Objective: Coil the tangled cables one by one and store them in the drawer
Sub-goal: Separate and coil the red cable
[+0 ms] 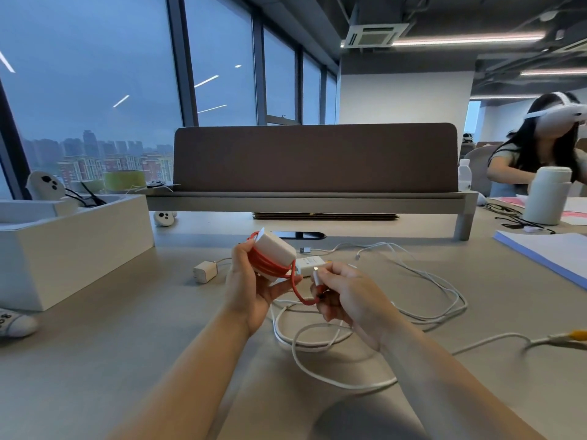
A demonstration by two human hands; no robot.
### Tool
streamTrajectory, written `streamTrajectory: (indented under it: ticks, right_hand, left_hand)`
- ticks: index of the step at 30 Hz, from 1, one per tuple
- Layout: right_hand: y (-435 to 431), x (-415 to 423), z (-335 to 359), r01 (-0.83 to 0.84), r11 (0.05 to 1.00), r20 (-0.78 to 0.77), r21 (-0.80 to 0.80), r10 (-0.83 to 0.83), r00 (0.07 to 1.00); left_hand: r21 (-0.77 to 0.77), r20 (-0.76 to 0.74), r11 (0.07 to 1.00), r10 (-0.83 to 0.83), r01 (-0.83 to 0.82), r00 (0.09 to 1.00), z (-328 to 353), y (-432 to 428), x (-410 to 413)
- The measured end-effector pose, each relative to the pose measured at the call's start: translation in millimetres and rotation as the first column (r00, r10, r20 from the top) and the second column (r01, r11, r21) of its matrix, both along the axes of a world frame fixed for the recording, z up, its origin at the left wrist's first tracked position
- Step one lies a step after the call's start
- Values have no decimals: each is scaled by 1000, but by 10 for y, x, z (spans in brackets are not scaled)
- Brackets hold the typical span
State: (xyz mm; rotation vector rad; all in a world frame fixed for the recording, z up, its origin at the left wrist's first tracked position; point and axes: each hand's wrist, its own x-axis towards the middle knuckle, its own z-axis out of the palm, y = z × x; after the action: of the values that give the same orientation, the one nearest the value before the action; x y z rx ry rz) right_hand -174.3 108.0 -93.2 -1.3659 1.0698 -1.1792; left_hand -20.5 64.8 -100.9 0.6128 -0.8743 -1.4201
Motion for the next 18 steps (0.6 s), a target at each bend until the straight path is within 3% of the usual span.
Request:
streamTrajectory:
  ticks: [7, 11, 18]
  right_hand:
    - [-10, -22, 2, 118, 989, 100, -84, -109, 989]
    - [-57, -59, -36, 222, 965, -4, -142, -225, 974]
    - [-101, -49, -84, 210, 959, -227, -192, -251, 941]
  left_hand:
    - [34, -105, 997, -70, 74, 992, 29, 27, 5]
    - [68, -69, 991, -113, 118, 991, 4, 25, -45]
    - [101, -22, 991, -90, 92, 996, -42, -1, -92]
